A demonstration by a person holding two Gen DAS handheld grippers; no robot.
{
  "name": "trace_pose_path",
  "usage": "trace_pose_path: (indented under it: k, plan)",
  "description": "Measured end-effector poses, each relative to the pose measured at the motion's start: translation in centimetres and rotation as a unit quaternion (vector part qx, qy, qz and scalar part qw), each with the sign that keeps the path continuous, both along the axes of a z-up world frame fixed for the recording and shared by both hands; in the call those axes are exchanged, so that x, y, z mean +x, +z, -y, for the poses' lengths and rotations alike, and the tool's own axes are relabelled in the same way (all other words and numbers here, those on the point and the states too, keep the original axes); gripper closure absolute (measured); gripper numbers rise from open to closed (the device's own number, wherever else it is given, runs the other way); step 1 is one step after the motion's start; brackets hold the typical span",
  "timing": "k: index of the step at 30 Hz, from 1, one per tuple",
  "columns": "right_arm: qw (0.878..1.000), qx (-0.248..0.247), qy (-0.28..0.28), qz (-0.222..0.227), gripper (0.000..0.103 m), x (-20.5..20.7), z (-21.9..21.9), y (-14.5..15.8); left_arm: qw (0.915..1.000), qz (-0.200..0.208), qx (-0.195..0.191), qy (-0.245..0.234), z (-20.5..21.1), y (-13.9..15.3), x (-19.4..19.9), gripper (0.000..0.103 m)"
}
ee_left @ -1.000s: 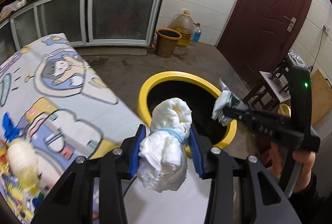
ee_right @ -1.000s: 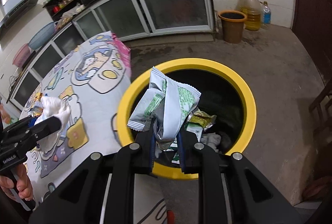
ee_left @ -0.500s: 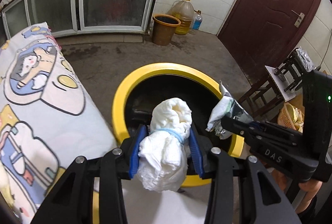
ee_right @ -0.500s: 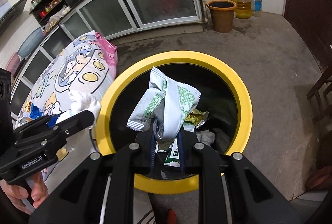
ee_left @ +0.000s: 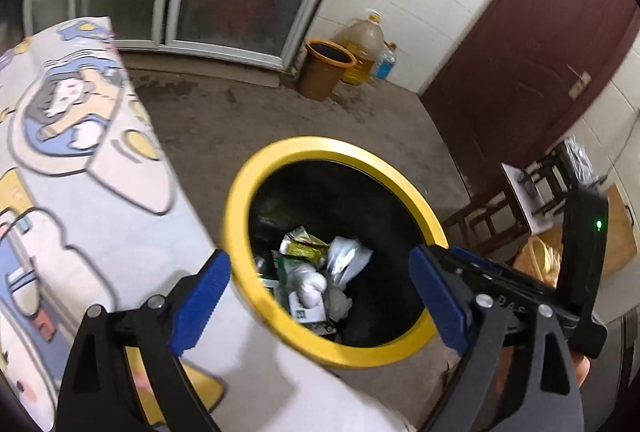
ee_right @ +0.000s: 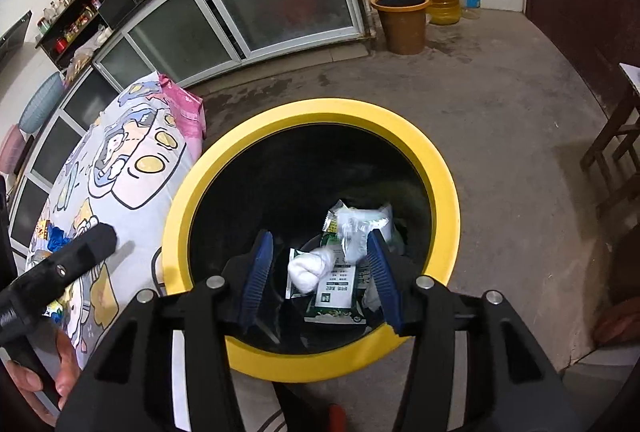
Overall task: Collect trash
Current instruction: 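Return both tools to the table and grasp the white foam net with the left tool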
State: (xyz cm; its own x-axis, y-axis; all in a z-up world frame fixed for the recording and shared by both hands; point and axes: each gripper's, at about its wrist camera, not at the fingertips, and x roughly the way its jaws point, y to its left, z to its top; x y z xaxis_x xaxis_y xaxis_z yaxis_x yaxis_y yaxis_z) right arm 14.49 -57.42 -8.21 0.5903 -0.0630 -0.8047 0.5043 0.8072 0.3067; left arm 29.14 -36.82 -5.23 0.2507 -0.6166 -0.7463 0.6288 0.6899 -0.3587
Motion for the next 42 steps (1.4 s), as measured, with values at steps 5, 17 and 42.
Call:
trace_pose_path:
  k: [5, 17, 42]
  plan:
    - [1.000, 0.008, 0.012, 0.020, 0.055, -1.1, -1.2, 0.4, 0.9988, 0.037, -0.008, 0.029, -4.0, 1.8, -1.1, 0.011]
    - [0.988, -0.002, 0.134, 0.076, 0.044, -1.7, -9.5, 2.5, 0.9890, 0.089, 0.019, 0.117, -19.1, 5.4, -2.7, 0.008]
    - [0.930, 0.015, 0.359, 0.077, 0.044, 11.2, -28.9, 6.9, 0.9626, 0.141, 0.110, 0.204, -39.6, 2.9, -1.6, 0.008]
